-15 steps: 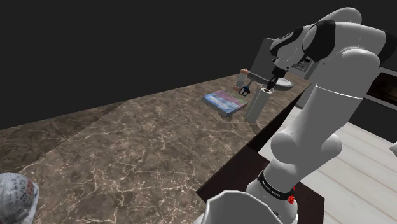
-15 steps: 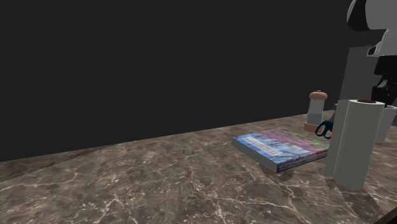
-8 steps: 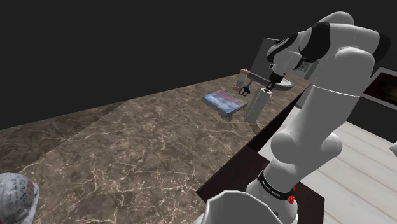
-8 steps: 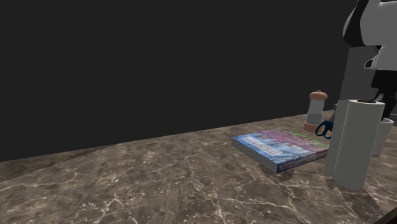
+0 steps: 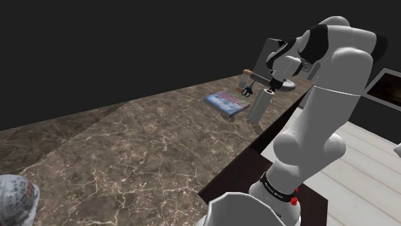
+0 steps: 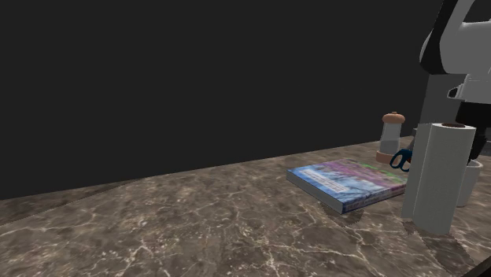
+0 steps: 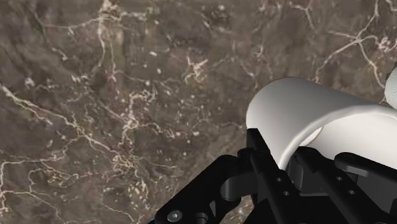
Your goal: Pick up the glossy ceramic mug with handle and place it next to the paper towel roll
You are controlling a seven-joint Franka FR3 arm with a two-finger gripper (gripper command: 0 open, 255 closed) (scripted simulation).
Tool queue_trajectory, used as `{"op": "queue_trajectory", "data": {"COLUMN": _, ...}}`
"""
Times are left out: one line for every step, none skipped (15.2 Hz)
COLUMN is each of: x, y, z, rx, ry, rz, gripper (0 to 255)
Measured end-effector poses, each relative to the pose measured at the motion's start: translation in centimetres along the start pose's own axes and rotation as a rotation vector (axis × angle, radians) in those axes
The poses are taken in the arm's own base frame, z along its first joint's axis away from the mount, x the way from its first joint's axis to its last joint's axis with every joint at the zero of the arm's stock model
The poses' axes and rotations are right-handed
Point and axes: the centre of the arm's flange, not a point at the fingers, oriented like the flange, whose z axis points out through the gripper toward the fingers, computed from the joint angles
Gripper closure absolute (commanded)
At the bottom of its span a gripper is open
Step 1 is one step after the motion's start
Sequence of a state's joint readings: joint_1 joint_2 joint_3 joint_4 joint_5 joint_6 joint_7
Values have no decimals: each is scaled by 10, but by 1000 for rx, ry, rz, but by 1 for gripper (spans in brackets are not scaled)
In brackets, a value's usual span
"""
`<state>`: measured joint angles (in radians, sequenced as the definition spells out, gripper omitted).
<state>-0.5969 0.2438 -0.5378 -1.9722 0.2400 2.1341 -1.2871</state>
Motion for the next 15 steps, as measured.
{"op": "queue_trajectory", "data": {"x": 0, "y": 0, "z": 0, "rx": 0, "ry": 0, "rz": 0, "gripper": 255}}
{"op": "queue_trajectory", "data": {"x": 0, "y": 0, "z": 1, "rx": 0, "ry": 0, "rz": 0, "gripper": 255}}
{"op": "queue_trajectory", "data": {"x": 0, "y": 0, "z": 1, "rx": 0, "ry": 0, "rz": 0, "gripper": 255}}
{"op": "queue_trajectory", "data": {"x": 0, "y": 0, "z": 1, "rx": 0, "ry": 0, "rz": 0, "gripper": 255}}
{"op": "queue_trajectory", "data": {"x": 0, "y": 0, "z": 1, "rx": 0, "ry": 0, "rz": 0, "gripper": 0}}
{"op": "queue_trajectory", "data": {"x": 0, "y": 0, "z": 1, "rx": 0, "ry": 0, "rz": 0, "gripper": 0}}
{"op": "queue_trajectory", "data": {"x": 0, "y": 0, "z": 1, "rx": 0, "ry": 0, "rz": 0, "gripper": 0}}
{"op": "queue_trajectory", "data": {"x": 0, "y": 0, "z": 1, "rx": -1, "ry": 0, "rz": 0, "gripper": 0}}
{"op": "queue_trajectory", "data": {"x": 0, "y": 0, "z": 1, "rx": -1, "ry": 0, "rz": 0, "gripper": 0}}
{"op": "queue_trajectory", "data": {"x": 0, "y": 0, "z": 1, "rx": -1, "ry": 0, "rz": 0, "gripper": 0}}
{"op": "queue_trajectory", "data": {"x": 0, "y": 0, "z": 1, "rx": -1, "ry": 0, "rz": 0, "gripper": 0}}
{"op": "queue_trajectory", "data": {"x": 0, "y": 1, "z": -6, "rx": -1, "ry": 1, "rz": 0, "gripper": 0}}
{"op": "queue_trajectory", "data": {"x": -1, "y": -1, "z": -16, "rx": -1, "ry": 1, "rz": 0, "gripper": 0}}
{"op": "queue_trajectory", "data": {"x": -1, "y": 2, "z": -27, "rx": -1, "ry": 1, "rz": 0, "gripper": 0}}
{"op": "queue_trajectory", "data": {"x": 1, "y": 1, "z": -38, "rx": -2, "ry": 1, "rz": 0, "gripper": 0}}
